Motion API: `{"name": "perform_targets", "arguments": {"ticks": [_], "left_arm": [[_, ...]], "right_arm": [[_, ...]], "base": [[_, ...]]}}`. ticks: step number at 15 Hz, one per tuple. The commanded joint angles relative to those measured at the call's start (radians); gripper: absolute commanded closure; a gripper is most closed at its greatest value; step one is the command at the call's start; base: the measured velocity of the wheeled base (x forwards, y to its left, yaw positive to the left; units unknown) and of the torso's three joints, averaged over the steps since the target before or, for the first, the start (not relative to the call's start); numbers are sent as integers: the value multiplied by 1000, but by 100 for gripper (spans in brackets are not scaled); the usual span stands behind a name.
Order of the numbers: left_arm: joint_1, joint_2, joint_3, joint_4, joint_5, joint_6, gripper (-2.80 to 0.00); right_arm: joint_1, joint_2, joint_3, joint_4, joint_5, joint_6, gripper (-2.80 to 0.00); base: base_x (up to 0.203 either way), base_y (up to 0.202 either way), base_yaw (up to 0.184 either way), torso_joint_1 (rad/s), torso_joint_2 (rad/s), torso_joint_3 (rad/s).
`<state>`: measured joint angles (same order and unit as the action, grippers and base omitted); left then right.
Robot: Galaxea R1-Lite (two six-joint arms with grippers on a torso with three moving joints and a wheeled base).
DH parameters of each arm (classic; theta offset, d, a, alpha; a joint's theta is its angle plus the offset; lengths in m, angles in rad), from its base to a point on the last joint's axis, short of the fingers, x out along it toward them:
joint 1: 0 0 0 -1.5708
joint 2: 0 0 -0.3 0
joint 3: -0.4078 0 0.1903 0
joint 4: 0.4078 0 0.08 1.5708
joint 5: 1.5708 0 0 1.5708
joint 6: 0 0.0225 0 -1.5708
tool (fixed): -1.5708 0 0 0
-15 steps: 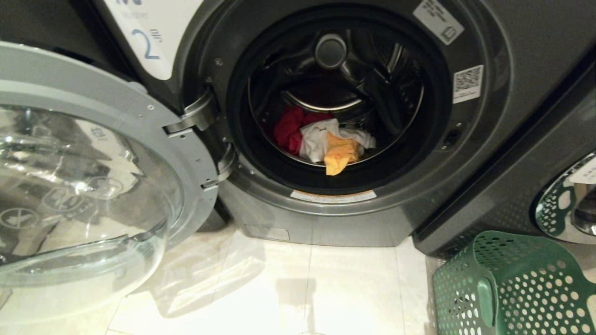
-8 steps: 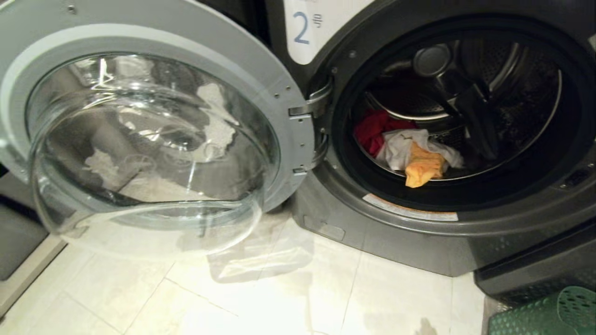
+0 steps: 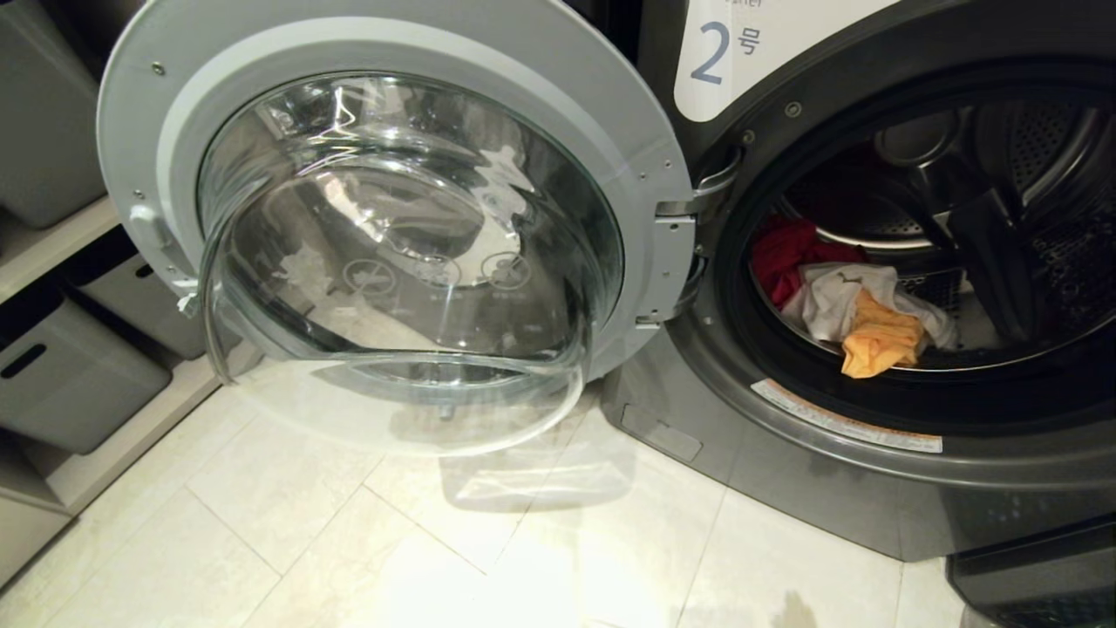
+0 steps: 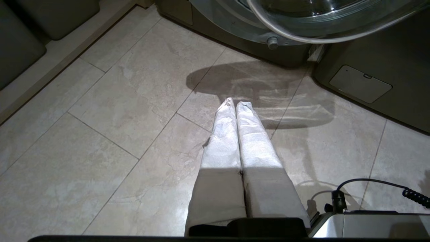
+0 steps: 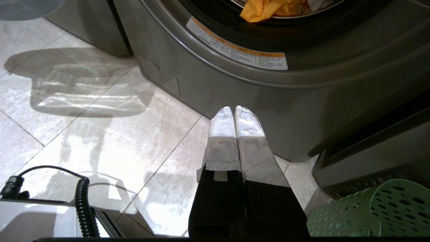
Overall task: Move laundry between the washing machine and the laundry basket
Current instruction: Pick a cloth and place it into the basket
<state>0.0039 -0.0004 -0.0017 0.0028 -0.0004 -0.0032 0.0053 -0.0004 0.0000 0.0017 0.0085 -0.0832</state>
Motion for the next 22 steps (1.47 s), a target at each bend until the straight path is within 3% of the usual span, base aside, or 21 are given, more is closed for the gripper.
{"name": "perform_targets", "arguments": {"ticks": [1, 9, 16, 19, 22], "left_arm": [[2, -1, 0, 0, 0, 0, 0], [2, -1, 0, 0, 0, 0, 0], [2, -1, 0, 0, 0, 0, 0], [1, -1, 0, 0, 0, 0, 0], [1, -1, 0, 0, 0, 0, 0]], "right_arm": [[1, 2, 0, 0, 1, 0, 0], [1, 2, 0, -3, 1, 0, 0], [1, 2, -15, -7, 0, -46, 0], [0, 35, -236, 116, -1, -71, 0], [0, 252, -494, 315, 19, -73, 0]], "base": [[0, 0, 0, 0, 0, 0], [108, 0, -1, 4, 1, 2], [0, 0, 0, 0, 0, 0], [0, 0, 0, 0, 0, 0], [0, 0, 0, 0, 0, 0]]}}
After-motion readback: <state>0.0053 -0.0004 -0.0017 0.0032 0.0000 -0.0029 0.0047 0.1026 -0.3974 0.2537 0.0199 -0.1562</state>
